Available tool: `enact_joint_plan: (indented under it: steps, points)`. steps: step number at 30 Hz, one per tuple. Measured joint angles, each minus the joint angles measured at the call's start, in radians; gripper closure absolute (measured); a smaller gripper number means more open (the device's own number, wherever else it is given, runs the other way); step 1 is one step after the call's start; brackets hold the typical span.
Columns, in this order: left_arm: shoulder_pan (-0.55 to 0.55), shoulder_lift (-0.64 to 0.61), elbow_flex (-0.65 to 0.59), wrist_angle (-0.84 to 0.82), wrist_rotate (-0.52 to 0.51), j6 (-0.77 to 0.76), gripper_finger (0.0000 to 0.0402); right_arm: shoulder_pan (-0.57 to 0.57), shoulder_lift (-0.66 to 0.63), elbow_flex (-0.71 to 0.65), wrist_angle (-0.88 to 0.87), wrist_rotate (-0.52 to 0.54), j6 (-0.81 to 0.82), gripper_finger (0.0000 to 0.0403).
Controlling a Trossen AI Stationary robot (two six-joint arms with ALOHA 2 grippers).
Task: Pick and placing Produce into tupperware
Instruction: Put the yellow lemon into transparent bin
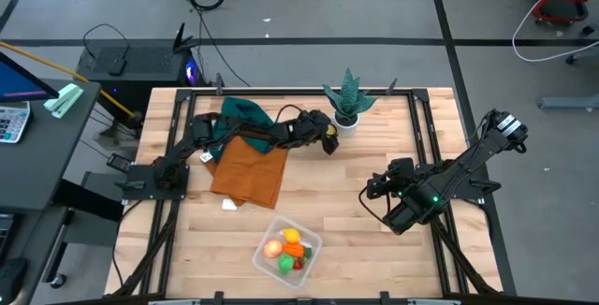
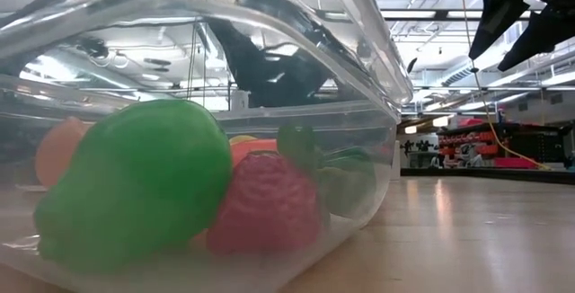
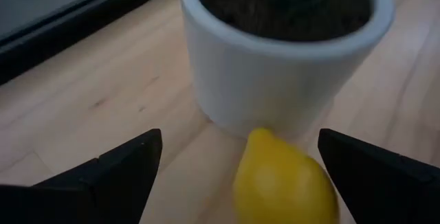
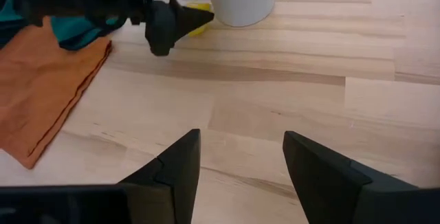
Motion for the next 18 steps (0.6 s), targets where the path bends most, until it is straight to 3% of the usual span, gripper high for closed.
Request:
enact_joint_plan:
  steps: [6, 18]
  points:
    - [0.002, 0.001, 0.000, -0.005, 0.144, -0.027, 0.0003, 0.000, 0.000, 0.000, -0.001, 0.002, -0.011, 0.0224]
    - [0.007, 0.010, 0.003, -0.061, 0.208, -0.066, 0.0009, 0.000, 0.000, 0.000, 0.000, 0.003, -0.010, 0.0224]
